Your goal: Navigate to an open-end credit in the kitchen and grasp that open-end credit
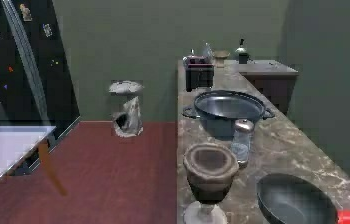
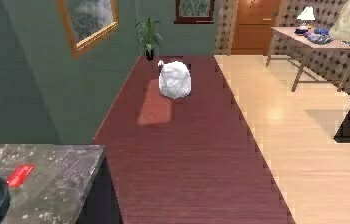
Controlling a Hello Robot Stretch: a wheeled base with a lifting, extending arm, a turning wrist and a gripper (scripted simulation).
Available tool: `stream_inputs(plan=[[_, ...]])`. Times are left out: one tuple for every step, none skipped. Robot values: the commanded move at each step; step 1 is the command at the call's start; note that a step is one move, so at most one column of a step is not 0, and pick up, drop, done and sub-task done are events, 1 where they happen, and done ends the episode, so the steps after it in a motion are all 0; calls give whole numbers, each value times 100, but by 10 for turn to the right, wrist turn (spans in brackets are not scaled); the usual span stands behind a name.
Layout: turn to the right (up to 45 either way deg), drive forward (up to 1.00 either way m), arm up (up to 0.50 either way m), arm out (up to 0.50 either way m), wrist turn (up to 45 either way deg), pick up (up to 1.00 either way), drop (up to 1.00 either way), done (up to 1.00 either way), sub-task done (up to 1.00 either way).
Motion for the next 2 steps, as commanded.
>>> stream_inputs(plan=[[450,0,0,0,0,0,0,0,0],[450,0,0,0,0,0,0,0,0]])
